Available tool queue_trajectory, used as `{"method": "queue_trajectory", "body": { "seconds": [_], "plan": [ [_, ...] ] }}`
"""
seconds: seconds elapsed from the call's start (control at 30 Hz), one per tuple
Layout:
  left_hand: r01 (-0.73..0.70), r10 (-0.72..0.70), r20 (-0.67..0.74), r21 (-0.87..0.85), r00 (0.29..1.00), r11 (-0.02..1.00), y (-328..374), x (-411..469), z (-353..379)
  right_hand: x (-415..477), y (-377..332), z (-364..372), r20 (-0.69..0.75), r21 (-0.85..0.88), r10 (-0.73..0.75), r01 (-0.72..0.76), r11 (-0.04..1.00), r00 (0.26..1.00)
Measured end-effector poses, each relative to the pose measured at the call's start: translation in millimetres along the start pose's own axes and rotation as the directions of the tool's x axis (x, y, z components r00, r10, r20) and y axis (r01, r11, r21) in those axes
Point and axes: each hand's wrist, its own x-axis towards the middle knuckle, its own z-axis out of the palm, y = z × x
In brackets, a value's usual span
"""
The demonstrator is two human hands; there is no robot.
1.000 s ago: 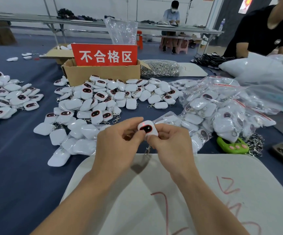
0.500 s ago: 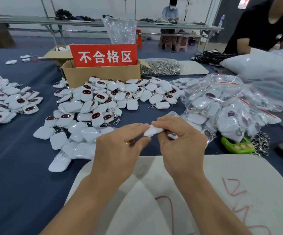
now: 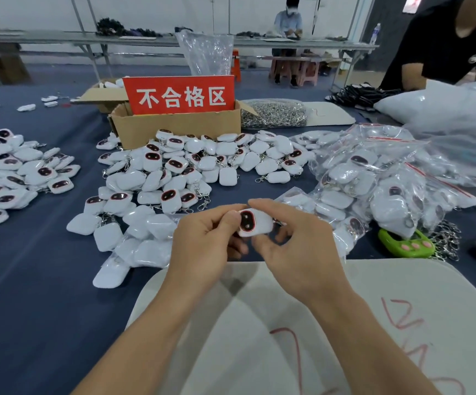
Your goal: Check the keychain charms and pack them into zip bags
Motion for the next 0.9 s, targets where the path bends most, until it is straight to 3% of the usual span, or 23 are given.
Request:
{"method": "queue_trajectory", "body": {
  "seconds": [0.1, 0.2, 0.37, 0.5, 0.6, 0.67, 0.73, 0.77, 0.83, 0.9],
  "plan": [
    [-0.030, 0.032, 0.039, -0.051, 0.999, 0.998, -1.1, 1.2, -4.8, 0.5, -0.1, -0.1, 0.055, 0.047, -0.010, 0.007, 0.999, 0.998],
    [-0.156, 0.148, 0.080, 0.119, 0.986, 0.981, -4.2, 1.1, -8.3, 3.8, 2.1, -1.8, 0.069, 0.099, 0.016, -0.023, 0.995, 0.998],
    [-0.215, 0.204, 0.072, 0.207, 0.976, 0.954, -8.4, 3.4, -11.3, 5.4, -1.6, 1.0, 0.204, 0.367, 0.237, -0.299, 0.881, 0.950],
    [-0.230, 0.218, 0.077, 0.222, 0.973, 0.948, -7.3, 0.9, -14.1, 5.7, -1.7, 5.0, 0.284, 0.489, 0.283, -0.392, 0.779, 0.916],
    [-0.224, 0.283, -0.033, 0.527, 0.959, 0.820, -5.8, -2.5, -19.0, 3.1, 0.6, 10.5, 0.200, 0.381, 0.350, -0.401, 0.833, 0.915],
    [-0.103, 0.265, -0.080, 0.787, 0.961, 0.609, -0.2, -2.2, -26.1, 2.8, 4.1, 11.6, 0.076, 0.205, 0.406, -0.412, 0.888, 0.911],
    [-0.050, 0.180, -0.029, 0.904, 0.983, 0.424, 1.6, -1.4, -31.0, 2.3, 6.7, 10.6, -0.025, 0.132, 0.421, -0.415, 0.900, 0.907],
    [-0.037, 0.138, -0.017, 0.925, 0.990, 0.377, 1.5, -1.3, -32.1, 1.9, 6.0, 10.8, -0.053, 0.135, 0.424, -0.414, 0.900, 0.904],
    [-0.014, 0.135, -0.041, 0.924, 0.990, 0.382, 3.0, 0.8, -32.4, 1.5, 0.7, 14.8, -0.063, 0.109, 0.414, -0.407, 0.907, 0.908],
    [-0.070, 0.242, -0.061, 0.865, 0.968, 0.497, 5.0, 0.7, -30.2, 1.4, -5.6, 23.3, -0.021, 0.067, 0.362, -0.360, 0.931, 0.932]
  ]
}}
